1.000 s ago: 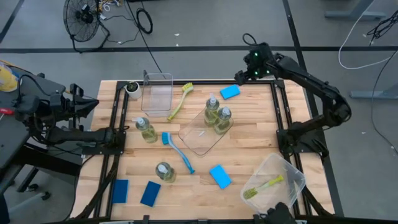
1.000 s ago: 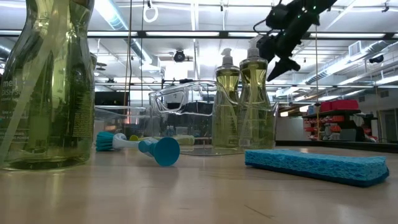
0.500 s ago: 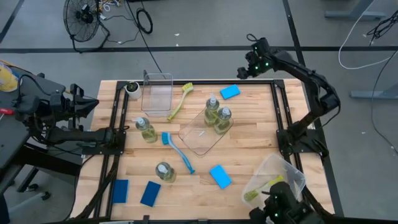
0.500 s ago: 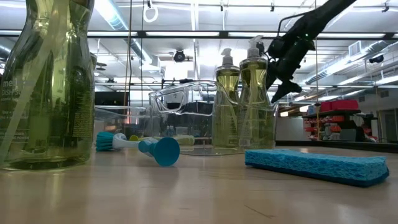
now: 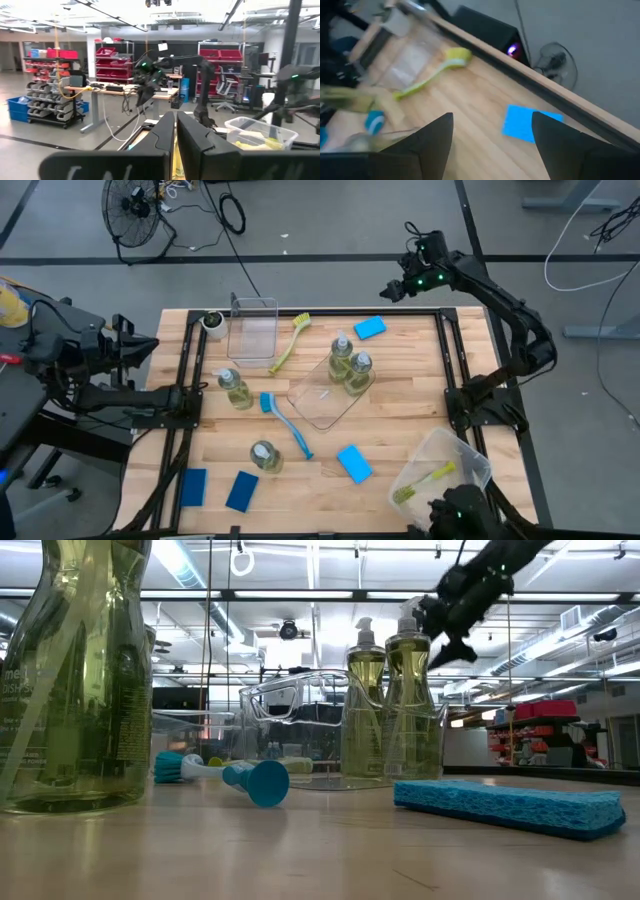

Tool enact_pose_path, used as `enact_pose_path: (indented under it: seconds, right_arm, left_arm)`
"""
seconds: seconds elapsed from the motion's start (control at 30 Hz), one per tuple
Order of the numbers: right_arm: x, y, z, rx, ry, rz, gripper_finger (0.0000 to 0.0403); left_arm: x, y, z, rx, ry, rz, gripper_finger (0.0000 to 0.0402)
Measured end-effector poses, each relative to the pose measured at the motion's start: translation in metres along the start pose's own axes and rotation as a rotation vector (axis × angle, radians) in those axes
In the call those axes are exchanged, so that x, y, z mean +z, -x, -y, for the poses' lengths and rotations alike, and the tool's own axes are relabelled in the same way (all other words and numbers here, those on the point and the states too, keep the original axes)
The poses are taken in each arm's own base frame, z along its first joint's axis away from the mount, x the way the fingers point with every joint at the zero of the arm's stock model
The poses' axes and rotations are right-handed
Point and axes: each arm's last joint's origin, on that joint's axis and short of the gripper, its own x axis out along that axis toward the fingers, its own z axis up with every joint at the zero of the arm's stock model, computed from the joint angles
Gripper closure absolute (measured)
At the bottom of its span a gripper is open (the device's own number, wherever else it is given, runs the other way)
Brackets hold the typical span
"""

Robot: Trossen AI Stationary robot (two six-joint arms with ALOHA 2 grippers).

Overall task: Pick & Place Kitchen Sink Supplies
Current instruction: Put the blue sponge into the top transparent bin

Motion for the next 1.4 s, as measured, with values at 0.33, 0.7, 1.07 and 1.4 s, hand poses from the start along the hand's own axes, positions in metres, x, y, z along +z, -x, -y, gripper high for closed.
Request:
enact_pose_path:
  seconds: [0.33,0.7,1.07,1.4]
  right_arm:
    - [-0.041,0.042,-0.072,-0.13,0.254,-0.103,0.0133]
    - [-0.107,0.062,-0.108,-0.123,0.479,-0.215,0.0133]
    - [-0.171,0.004,-0.114,-0.204,0.739,-0.209,0.0133]
    - [-0.202,-0.053,-0.085,-0.375,0.879,-0.065,0.0133]
  left_arm:
    - [0.0,0.0,-0.001,0.047,-0.001,-0.001,0.0376]
    - [0.0,0.0,-0.001,0.047,0.0,-0.002,0.0376]
    - [-0.005,0.0,-0.001,0.047,-0.016,-0.05,0.0376]
    - [-0.005,0.0,-0.001,0.051,0.055,-0.047,0.0376]
